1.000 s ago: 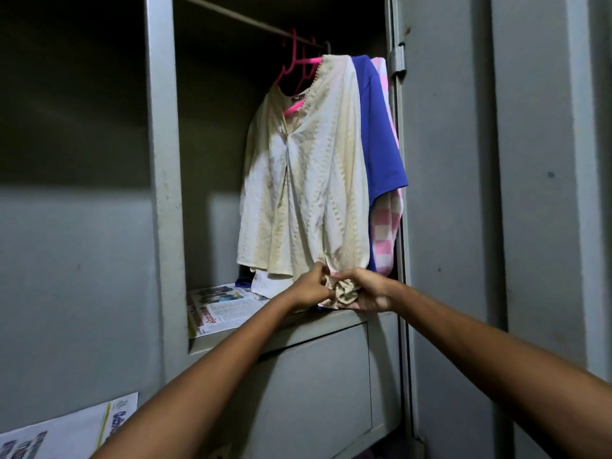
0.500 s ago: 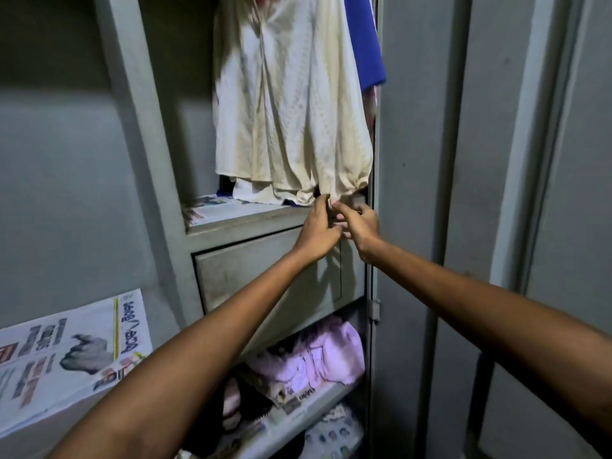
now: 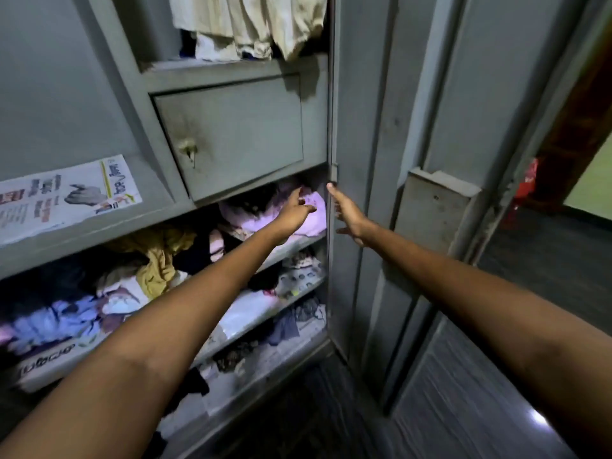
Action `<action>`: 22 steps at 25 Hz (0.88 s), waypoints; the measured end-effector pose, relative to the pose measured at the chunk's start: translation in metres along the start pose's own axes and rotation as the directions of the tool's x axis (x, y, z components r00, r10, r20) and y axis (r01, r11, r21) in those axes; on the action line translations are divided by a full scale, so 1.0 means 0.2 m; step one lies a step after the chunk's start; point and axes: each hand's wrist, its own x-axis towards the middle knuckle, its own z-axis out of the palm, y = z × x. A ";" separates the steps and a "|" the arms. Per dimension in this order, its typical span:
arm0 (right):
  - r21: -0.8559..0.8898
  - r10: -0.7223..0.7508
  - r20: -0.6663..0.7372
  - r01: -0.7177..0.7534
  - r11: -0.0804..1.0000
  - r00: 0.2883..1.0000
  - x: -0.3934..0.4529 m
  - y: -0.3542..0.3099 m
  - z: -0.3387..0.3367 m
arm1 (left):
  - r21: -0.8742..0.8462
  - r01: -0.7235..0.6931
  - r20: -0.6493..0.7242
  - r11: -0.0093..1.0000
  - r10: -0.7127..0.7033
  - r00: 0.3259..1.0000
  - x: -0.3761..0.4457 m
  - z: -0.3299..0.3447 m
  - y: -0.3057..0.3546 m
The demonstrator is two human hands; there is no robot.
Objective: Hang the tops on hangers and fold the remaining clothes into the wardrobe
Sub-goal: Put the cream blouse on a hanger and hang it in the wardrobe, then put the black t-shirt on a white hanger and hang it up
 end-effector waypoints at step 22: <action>0.189 0.504 -0.236 -0.470 0.862 0.831 -1.26 1.28 -1.18 | 0.204 0.377 0.423 0.903 -0.429 0.798 -1.15 1.57 -0.37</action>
